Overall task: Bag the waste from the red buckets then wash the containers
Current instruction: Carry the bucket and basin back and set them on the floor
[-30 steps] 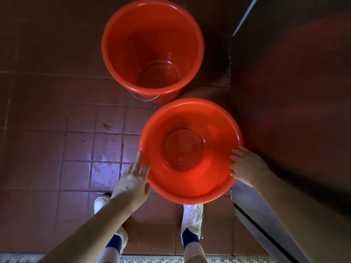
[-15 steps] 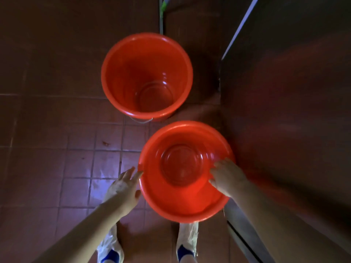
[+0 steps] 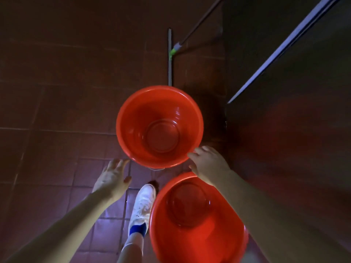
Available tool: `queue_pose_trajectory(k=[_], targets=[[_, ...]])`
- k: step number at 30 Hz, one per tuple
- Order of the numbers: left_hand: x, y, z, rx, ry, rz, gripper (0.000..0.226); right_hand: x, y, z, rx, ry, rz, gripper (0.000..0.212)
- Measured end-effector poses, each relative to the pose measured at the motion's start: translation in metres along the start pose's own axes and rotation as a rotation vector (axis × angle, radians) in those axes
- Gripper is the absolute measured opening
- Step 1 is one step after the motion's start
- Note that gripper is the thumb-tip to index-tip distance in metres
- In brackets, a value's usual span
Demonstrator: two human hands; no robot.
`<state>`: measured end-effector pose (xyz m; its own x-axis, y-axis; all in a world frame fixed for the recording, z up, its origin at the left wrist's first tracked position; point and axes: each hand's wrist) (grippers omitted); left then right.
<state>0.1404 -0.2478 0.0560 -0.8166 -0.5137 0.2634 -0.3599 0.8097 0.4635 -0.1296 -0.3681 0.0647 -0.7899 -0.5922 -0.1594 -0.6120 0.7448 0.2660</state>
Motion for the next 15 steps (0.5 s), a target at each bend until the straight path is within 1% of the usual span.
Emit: queue_pose_trajectory(k=[3,8,12,15], targets=[[-0.007,-0.039,-0.001,-0.021,0.012,-0.032,0.067,-0.011,-0.039,0.018,-0.081,0.001,-0.024,0.038],[-0.021,-0.090,0.006,-0.037,-0.004,0.024,0.071,-0.019,-0.078,0.050,-0.192,0.050,-0.045,0.037],[-0.027,-0.100,0.015,-0.034,-0.007,0.023,0.073,-0.012,-0.084,0.065,-0.295,0.021,0.005,0.039],[-0.027,-0.092,0.023,-0.029,-0.020,0.043,0.075,-0.002,-0.080,0.066,-0.318,-0.001,0.031,0.043]])
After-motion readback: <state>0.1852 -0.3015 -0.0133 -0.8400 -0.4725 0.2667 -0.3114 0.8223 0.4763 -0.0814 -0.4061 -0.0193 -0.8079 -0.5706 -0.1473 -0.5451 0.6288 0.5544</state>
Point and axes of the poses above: each hand's wrist, its own y-axis away from the middle knuckle, its own z-axis out of the palm, x = y × z, and after that the axes turned 12 degrees about x, right-handed
